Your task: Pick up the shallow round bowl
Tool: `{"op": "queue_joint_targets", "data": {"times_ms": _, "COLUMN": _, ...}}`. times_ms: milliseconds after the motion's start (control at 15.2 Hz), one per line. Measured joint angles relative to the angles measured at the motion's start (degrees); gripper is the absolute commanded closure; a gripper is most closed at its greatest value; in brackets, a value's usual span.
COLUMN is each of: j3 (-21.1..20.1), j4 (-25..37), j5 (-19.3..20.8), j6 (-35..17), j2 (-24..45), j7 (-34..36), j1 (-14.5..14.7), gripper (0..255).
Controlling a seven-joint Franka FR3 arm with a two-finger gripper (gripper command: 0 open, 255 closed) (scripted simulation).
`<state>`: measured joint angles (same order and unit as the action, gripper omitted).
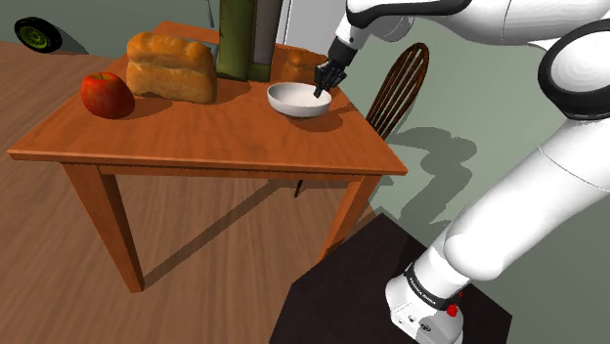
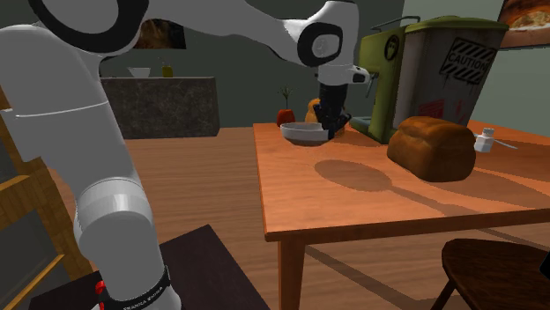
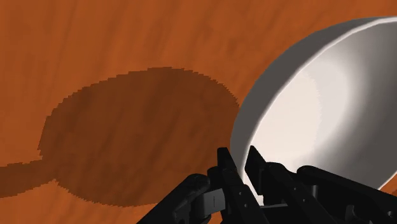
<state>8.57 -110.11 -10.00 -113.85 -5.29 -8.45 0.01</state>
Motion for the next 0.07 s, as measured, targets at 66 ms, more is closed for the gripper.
{"op": "queue_joint_targets", "data": {"times_ms": 66, "j3": 0.0, "j4": 0.4, "j5": 0.0, "j6": 0.4, "j2": 0.0, "j7": 0.1, "j1": 0.0, "gripper": 255}}
